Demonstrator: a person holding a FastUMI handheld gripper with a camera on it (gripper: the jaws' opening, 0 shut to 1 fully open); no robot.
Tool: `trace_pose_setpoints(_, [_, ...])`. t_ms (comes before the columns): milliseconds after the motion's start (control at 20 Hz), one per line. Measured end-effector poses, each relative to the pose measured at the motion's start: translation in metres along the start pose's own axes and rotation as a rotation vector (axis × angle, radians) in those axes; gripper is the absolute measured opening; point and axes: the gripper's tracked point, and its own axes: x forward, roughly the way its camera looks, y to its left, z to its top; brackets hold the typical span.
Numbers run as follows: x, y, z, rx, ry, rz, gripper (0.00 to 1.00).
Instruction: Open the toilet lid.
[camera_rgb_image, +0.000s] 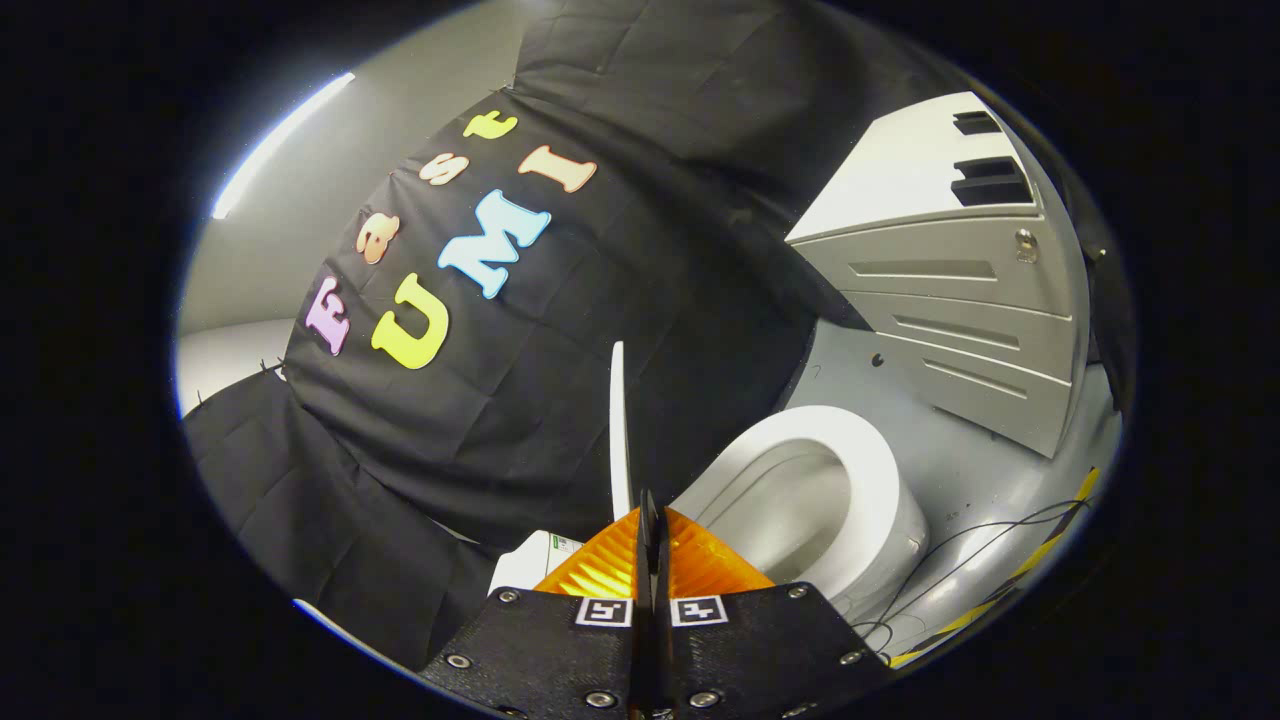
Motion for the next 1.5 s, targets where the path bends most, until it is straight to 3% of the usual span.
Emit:
trace_pose_setpoints(600, [-0.005,0.066,-0.003,-0.151,-0.018,0.033,0.0])
trace_pose_setpoints(900, [-0.01,0.116,-0.014,-0.231,-0.044,0.112,0.0])
trace_pose_setpoints(1500, [-0.014,0.19,-0.05,-0.362,-0.043,0.188,0.0])
